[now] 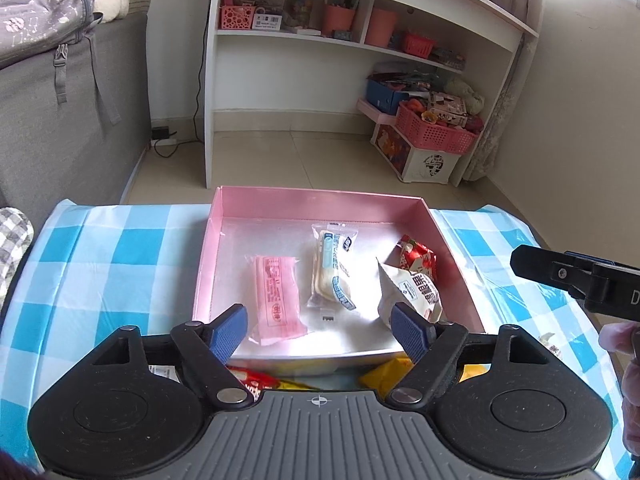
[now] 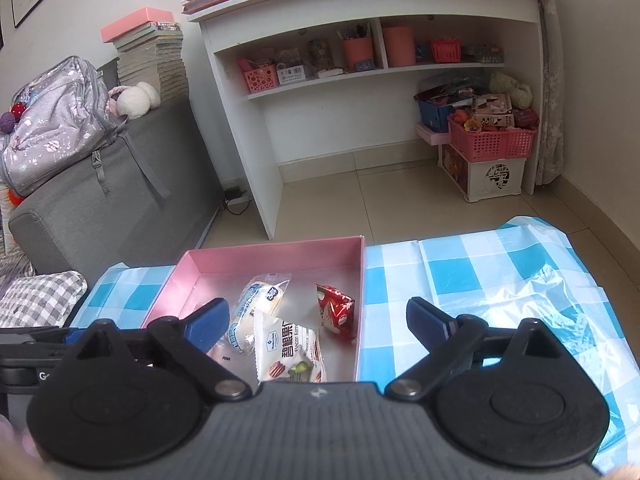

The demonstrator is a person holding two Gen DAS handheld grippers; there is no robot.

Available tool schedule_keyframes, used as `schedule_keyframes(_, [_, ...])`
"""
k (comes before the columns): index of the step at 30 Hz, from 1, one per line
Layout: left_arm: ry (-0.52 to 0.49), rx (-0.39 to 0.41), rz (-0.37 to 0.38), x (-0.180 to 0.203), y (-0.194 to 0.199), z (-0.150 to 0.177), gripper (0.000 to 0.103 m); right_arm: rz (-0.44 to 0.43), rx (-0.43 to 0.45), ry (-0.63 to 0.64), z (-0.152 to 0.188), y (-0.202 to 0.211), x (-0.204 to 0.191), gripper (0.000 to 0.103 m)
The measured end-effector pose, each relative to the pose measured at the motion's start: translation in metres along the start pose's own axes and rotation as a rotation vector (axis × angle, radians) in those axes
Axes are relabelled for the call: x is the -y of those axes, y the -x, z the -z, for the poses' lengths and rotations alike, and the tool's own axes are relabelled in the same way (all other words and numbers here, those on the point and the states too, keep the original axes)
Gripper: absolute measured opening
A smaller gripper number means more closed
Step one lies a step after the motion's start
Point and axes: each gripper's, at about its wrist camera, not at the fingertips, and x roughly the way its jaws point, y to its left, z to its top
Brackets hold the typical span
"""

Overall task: Organize snacks
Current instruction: 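Open both grippers to release the bread bag and candy into the box, then withdraw both grippers from the box toward the remaining snack packets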

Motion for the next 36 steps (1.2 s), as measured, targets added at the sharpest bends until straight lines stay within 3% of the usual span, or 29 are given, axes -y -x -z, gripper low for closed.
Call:
schedule_keyframes(15, [-0.028, 0.004, -0.003, -0.003, 0.051, 0.053, 0.095, 0.009, 0.007, 0.045, 0.03, 0.042, -0.003, 0.103])
schedule_keyframes(25, [-0.065, -0.004, -0.011, -0.003, 0.055, 0.092, 0.096, 0.028, 0.005, 0.083, 0.06, 0.057, 0.006, 0.103])
schedule_keyframes(36, [-0.163, -0.022, 0.032, 0.014, 0.045, 0.131, 0.096, 0.077, -0.087, 0.035, 0.092, 0.059, 0.037, 0.103])
